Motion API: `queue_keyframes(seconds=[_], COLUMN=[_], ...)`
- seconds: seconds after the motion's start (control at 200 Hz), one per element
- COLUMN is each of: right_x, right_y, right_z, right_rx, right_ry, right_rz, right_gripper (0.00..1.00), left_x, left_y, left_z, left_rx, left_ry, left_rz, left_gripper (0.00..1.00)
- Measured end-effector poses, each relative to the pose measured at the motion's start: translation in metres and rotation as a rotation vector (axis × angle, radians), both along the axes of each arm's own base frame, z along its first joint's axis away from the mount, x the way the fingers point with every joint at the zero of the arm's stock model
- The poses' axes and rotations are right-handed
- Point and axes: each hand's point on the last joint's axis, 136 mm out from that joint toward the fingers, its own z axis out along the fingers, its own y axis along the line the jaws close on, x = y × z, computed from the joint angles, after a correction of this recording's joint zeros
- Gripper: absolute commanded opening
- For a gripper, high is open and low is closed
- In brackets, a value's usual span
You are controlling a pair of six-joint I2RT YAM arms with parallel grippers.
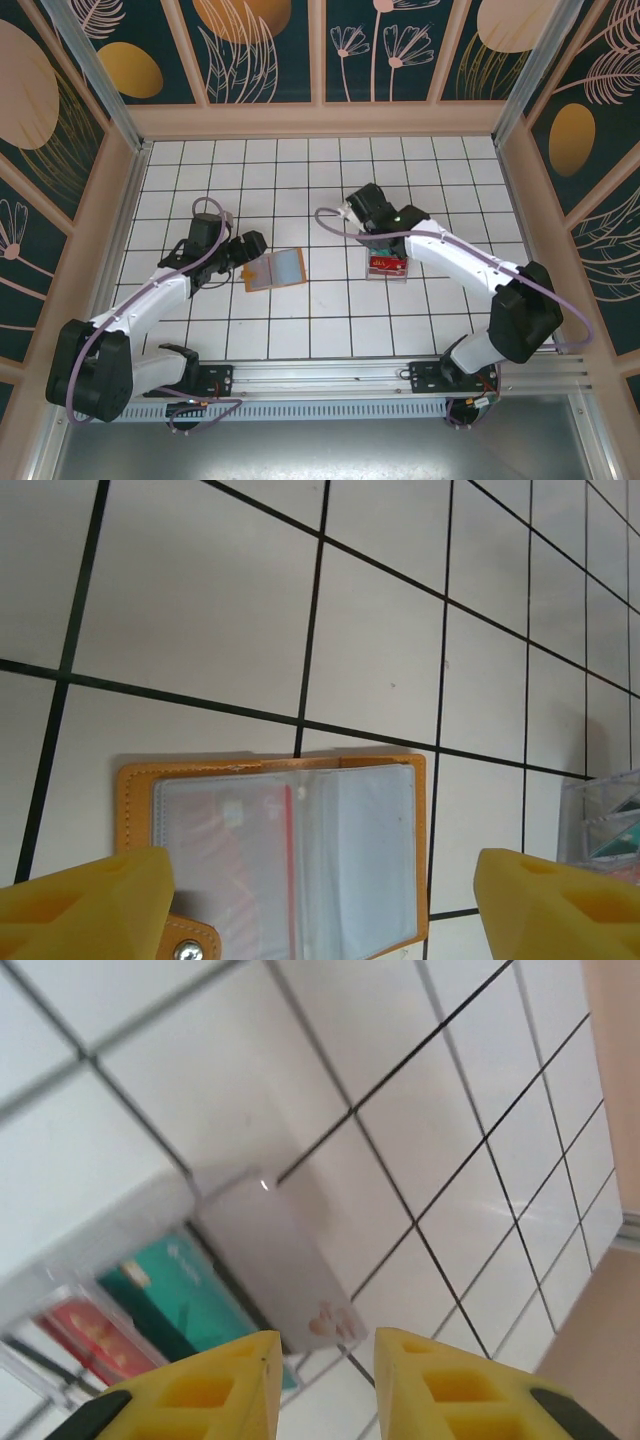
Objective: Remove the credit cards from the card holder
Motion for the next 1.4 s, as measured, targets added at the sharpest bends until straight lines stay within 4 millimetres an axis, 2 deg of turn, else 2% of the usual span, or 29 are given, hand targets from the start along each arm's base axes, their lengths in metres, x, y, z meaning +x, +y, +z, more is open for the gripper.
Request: queue_keyframes(seconds=[0.145,0.305,0.455,0.621,0.766,0.926,1.116,1.281,1.396], right_x=[0.0,-0.01,-0.022,-0.033,-0.042,-0.046,-0.044,-0.047,-0.047], right_y=[0.04,0.085,0.119,0.147,0.164,0.169,0.173,0.173,0.174], right_z=[0.02,0.017,-0.007,-0.047,-0.075,-0.104,-0.116,-0.138,-0.139], right_rx=[0.304,0.594,0.75,0.786,0.779,0.754,0.761,0.733,0.736], right_ry=[0.035,0.173,0.319,0.456,0.525,0.572,0.582,0.608,0.607], right_rz=[-0.06,-0.12,-0.157,-0.195,-0.214,-0.258,-0.283,-0.313,-0.313], right_gripper=[0.2,0.03,0.0,0.0,0.0,0.0,0.0,0.0,0.0], left_x=[-0.002,-0.006,-0.007,-0.011,-0.017,-0.02,-0.022,-0.022,-0.022], left_y=[0.002,0.004,0.004,0.005,0.005,0.005,0.003,0.003,0.002], left_z=[-0.005,-0.011,-0.014,-0.024,-0.041,-0.052,-0.062,-0.067,-0.07], left_rx=[-0.002,-0.005,-0.005,0.0,0.012,0.02,0.019,0.028,0.031], left_ry=[0.017,0.037,0.046,0.078,0.132,0.172,0.205,0.213,0.218], left_rz=[0.021,0.03,0.034,0.035,0.034,0.028,0.015,0.007,0.003], left_gripper=[0.54,0.42,0.39,0.37,0.36,0.35,0.35,0.35,0.35])
